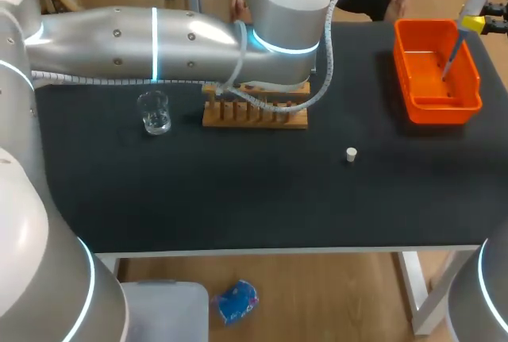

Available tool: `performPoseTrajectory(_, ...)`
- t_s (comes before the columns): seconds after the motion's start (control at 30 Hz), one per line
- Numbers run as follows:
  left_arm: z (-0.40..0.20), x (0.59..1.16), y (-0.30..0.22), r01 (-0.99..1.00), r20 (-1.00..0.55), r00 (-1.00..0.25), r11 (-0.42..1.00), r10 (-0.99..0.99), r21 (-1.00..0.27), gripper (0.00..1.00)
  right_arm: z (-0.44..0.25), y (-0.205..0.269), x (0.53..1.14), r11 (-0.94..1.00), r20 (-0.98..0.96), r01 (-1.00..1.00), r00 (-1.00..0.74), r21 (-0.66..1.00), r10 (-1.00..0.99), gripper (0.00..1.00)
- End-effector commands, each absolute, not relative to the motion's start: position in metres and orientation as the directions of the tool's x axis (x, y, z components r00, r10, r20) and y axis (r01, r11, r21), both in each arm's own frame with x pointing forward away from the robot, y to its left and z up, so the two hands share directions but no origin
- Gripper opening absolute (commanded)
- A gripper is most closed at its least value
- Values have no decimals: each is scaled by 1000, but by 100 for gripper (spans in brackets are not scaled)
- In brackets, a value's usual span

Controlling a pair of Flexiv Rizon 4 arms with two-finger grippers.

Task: Invert the test tube, pick up the pipette, mount the tip to pipette, aspirate from beaker and dispense into the tube, eject the tip, return the pipette, and cap with the stopper.

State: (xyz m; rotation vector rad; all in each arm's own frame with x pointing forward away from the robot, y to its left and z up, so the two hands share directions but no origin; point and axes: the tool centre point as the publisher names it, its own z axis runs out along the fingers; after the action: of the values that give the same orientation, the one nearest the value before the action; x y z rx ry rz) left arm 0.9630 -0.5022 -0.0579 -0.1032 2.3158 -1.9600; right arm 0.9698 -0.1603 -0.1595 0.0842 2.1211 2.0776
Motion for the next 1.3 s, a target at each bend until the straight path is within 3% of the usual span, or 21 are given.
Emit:
performPoseTrajectory(0.03,-57,967,-508,24,-40,-995,168,-93,-986,0,-159,-160,969,30,-83,-79,-984,996,160,0)
performPoseTrajectory(0.57,-44,979,-545,19,-27,-999,221,-34,-975,0,-159,-160,969,30,-83,-79,-984,996,160,0)
performPoseTrajectory(1.3,-45,979,-551,36,-37,-999,205,-4,-978,0,-159,-160,969,30,-83,-79,-984,996,160,0)
